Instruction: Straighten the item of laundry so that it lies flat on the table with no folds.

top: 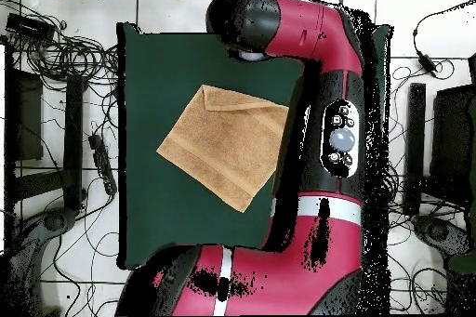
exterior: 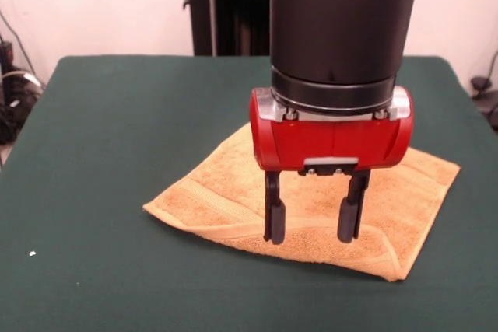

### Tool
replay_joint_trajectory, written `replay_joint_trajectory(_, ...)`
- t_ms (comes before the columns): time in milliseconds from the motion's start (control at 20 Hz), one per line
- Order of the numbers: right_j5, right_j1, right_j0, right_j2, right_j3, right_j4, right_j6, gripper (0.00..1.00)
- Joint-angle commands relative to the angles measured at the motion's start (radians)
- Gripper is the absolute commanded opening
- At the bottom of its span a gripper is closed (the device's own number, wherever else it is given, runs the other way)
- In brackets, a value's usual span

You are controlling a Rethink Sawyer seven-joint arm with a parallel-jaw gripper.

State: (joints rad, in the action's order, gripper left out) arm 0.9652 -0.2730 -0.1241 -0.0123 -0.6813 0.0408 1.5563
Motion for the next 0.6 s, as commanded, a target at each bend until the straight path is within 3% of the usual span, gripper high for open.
replay_joint_trajectory(50, -0.056, 0.071, -0.012, 0.104, -0.212, 0.000, 0.044, 1.00)
replay_joint_trajectory(600, -0.127, 0.063, -0.013, 0.117, -0.291, 0.013, 0.095, 1.00)
